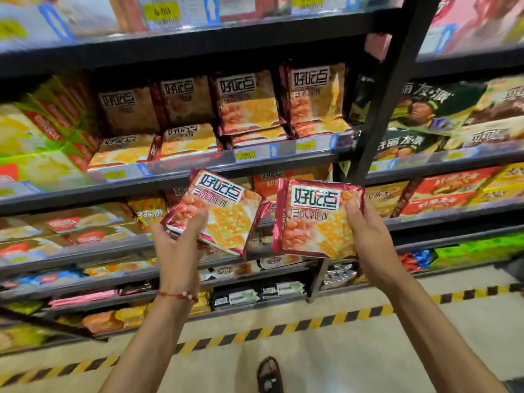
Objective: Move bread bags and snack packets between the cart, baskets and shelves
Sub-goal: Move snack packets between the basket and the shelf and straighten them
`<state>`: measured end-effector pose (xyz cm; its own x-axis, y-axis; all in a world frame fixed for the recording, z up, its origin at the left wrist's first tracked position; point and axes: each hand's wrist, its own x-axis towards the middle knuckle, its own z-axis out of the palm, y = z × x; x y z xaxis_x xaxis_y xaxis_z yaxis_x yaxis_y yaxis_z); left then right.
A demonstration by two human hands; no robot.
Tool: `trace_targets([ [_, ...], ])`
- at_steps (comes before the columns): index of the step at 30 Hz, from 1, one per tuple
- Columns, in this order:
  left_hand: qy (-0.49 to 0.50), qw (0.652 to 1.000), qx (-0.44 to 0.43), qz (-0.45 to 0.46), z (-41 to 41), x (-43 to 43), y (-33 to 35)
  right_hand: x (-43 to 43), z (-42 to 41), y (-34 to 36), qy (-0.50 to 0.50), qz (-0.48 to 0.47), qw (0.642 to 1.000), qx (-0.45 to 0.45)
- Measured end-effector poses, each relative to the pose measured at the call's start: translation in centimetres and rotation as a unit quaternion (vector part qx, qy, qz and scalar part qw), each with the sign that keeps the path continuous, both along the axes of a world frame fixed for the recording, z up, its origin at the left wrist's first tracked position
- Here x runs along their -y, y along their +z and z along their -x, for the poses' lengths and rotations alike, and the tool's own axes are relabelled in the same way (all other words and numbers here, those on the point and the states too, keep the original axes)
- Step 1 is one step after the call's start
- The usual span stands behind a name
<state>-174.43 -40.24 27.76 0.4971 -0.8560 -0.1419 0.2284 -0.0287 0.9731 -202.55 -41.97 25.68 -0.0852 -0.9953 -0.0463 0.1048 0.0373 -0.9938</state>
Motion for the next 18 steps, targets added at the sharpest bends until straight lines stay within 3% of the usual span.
trace_targets([
  [8, 0.034, 0.999, 0.006, 0.022, 1.1, 3.6, 1.6, 3.3, 0.5, 1.9, -0.047, 0.021, 0.999, -0.009],
  [12, 0.022, 0.999, 0.008, 0.027, 1.0, 5.4, 2.3, 5.0, 0.6, 2.9, -0.046, 0.03, 0.998, -0.017],
  [18, -0.046, 0.997, -0.056, 0.015, 0.1, 7.7, 2.8, 7.3, -0.5, 3.4, -0.032, 0.014, 0.999, -0.017],
])
